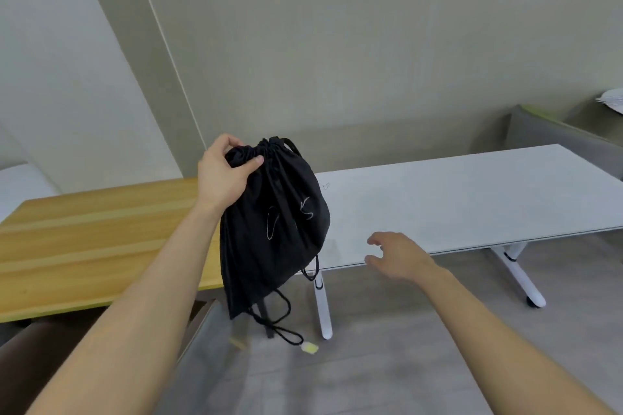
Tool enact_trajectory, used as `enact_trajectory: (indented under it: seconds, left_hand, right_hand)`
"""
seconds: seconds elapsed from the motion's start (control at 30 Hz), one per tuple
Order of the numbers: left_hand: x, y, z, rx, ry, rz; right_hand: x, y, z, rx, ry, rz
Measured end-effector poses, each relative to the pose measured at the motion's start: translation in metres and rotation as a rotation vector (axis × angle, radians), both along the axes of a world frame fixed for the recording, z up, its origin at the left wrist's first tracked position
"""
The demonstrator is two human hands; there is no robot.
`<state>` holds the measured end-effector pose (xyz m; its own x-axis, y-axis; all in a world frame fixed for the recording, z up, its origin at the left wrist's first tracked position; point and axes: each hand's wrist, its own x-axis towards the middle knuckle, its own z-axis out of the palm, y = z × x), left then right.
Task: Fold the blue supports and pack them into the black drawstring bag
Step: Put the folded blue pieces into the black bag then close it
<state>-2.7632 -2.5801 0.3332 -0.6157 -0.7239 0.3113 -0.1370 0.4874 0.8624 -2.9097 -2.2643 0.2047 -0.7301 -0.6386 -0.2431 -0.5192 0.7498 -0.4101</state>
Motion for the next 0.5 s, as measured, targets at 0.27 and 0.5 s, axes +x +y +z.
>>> enact_trajectory:
  seconds: [0.27, 0.5]
  left_hand:
    - [-0.149, -0.046, -0.003, 0.108, 0.037, -0.064]
    - [-0.248, -0.061, -0.069, 0.268, -0.042, -0.209]
  right_hand:
    - [-0.128, -0.045, -0.009, 0.037, -0.025, -0.034]
    - [-0.201, -0.077, -0.03, 0.099, -0.047, -0.1]
